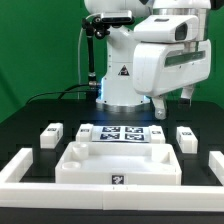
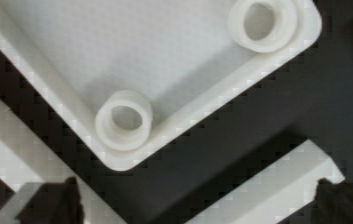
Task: Assemble desk
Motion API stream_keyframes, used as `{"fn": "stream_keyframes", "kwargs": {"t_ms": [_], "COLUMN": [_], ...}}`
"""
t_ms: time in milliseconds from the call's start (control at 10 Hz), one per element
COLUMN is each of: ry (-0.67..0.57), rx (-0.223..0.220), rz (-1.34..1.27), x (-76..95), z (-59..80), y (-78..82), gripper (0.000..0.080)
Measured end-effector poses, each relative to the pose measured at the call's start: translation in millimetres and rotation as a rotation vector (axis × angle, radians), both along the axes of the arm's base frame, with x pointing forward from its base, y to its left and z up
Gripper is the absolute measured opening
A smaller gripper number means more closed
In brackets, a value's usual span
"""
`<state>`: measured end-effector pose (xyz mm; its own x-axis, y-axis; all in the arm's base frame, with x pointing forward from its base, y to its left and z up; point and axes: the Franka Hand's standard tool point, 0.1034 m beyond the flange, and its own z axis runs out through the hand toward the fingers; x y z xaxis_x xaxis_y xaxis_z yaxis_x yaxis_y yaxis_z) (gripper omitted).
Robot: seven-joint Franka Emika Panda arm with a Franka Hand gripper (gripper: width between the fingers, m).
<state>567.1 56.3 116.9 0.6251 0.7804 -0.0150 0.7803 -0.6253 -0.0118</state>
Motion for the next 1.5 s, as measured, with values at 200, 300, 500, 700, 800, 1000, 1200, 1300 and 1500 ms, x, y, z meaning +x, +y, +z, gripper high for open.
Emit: {"fn": "stream_keyframes", "kwargs": {"t_ms": [200,300,500,700,800,1000,1200,1300,1500], "ry": [0.000,0.000,0.000,0.001,0.001,-0.015,-0.011,0.000,0.024], "rx": [0.000,0.000,0.000,0.000,0.000,0.003,0.005,0.008,0.018], "rz": [0.000,0.000,0.000,0.006,0.023,0.115,0.382,0.513,0.660], "x": [-0.1,-0.1,-0.1,-0.1,-0.1,-2.1,-28.7,-36.8,-49.5], "z": [-0.2,-0.2,-0.2,-0.3,-0.4,-2.8,-10.2,-11.0,-18.2], "y": [0.0,0.0,0.0,-0.1,-0.1,-1.6,-22.7,-37.2,-60.2], "gripper": [0.0649,0.0649,0.0649,0.0649,0.0649,0.0649,0.0649,0.0649,0.0649]}}
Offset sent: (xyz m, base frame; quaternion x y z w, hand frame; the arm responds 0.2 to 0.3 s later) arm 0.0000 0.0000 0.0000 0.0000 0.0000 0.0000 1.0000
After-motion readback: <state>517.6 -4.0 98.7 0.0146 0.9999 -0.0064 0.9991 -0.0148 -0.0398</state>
